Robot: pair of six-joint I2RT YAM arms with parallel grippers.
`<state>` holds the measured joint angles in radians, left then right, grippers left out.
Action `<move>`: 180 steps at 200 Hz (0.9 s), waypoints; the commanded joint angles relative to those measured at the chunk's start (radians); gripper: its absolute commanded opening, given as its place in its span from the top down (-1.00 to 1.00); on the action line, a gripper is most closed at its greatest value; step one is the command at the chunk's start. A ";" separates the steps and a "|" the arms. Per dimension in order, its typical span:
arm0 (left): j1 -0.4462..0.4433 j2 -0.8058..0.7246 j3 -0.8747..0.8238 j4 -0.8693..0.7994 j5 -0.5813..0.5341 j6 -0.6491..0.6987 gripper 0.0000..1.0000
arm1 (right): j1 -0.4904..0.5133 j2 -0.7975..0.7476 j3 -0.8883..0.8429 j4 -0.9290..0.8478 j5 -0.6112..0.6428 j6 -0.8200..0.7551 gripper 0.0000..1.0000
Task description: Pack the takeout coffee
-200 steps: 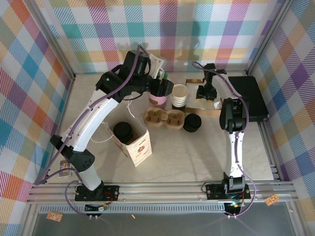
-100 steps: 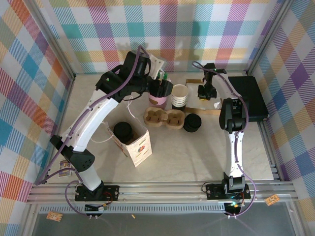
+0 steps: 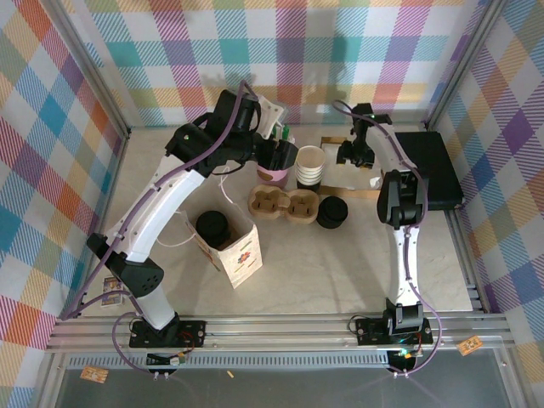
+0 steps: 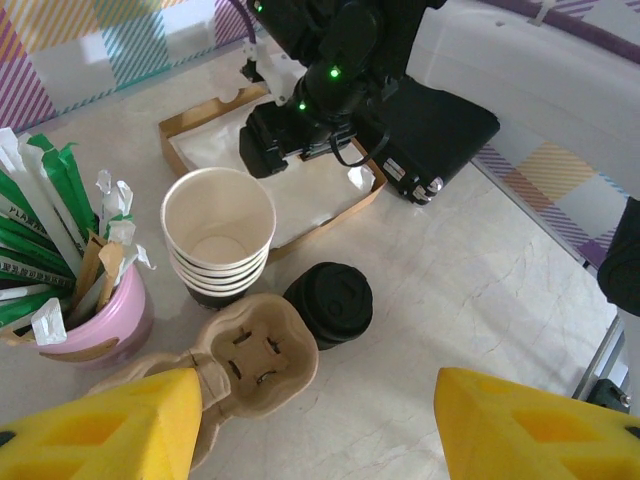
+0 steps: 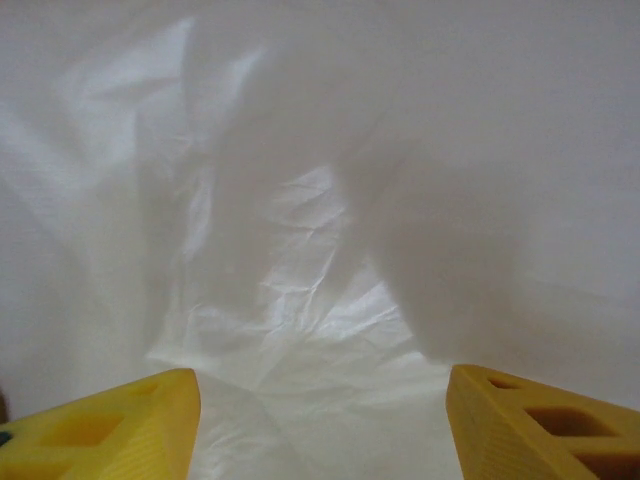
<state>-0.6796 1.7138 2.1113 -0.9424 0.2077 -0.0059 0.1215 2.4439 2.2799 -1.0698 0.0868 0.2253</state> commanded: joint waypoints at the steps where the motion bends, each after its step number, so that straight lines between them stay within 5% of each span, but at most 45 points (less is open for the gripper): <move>1: -0.014 -0.028 -0.003 -0.014 -0.013 0.024 -0.26 | 0.003 0.055 0.018 -0.049 0.000 0.012 -0.32; 40: -0.014 -0.026 0.000 -0.019 -0.009 0.029 -0.26 | 0.003 0.049 0.020 -0.056 -0.002 0.014 0.14; 71: -0.013 -0.025 0.001 -0.015 -0.005 0.029 -0.26 | 0.003 0.019 0.023 -0.055 0.007 0.005 0.32; 116: -0.013 -0.023 -0.002 -0.012 0.002 0.028 -0.26 | 0.004 0.004 0.048 -0.076 0.025 -0.015 0.05; 180: -0.015 -0.037 -0.013 -0.016 -0.002 0.029 -0.26 | 0.013 0.008 0.076 -0.097 0.040 -0.028 0.18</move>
<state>-0.6796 1.7138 2.1101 -0.9440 0.2005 0.0093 0.1246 2.4973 2.3188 -1.1282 0.1085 0.2169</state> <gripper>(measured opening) 0.632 0.413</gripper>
